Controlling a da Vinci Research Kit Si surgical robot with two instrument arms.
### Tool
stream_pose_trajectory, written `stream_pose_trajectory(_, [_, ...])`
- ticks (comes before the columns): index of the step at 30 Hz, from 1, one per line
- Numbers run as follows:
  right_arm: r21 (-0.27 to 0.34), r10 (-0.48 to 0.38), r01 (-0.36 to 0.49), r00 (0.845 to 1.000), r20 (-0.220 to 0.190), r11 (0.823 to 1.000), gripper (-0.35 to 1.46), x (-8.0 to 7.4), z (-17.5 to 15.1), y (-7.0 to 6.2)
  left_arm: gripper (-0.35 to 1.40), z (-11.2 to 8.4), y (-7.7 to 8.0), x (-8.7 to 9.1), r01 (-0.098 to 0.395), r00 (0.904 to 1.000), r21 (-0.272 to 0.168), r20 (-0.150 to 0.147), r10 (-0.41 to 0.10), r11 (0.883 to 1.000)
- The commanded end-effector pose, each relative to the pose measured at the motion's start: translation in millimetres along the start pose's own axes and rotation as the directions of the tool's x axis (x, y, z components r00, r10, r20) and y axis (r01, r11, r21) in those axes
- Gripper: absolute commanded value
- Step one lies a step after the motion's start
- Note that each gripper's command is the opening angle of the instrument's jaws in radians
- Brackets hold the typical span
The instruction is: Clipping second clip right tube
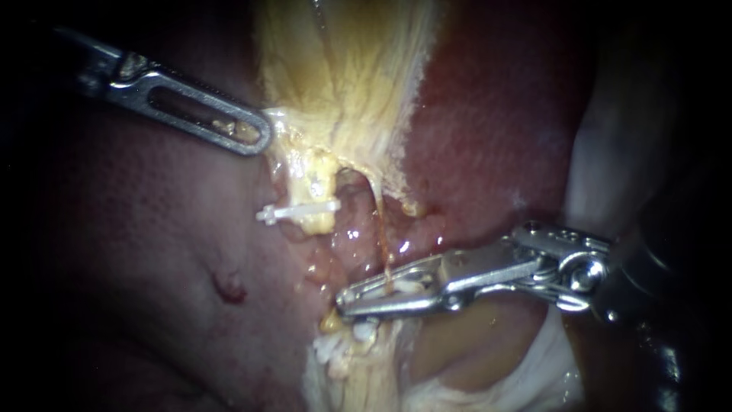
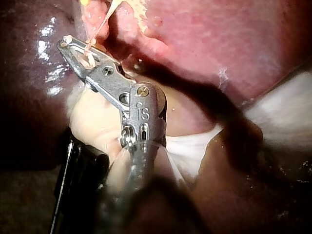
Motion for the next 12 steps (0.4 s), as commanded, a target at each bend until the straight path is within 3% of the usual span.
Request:
stream_pose_trajectory(1, [0.005,0.001,-0.001,1.0,0.005,1.0,-0.35,0.0,0.0,-0.1,-0.35,0.0,0.0,0.0,0.0,1.0,0.0,0.0,0.0,1.0])
stream_pose_trajectory(12, [0.015,-0.008,0.008,1.0,0.013,1.0,-0.35,-0.3,0.0,0.3,-0.35,0.0,0.0,0.0,0.0,1.0,0.0,0.0,0.0,1.0])
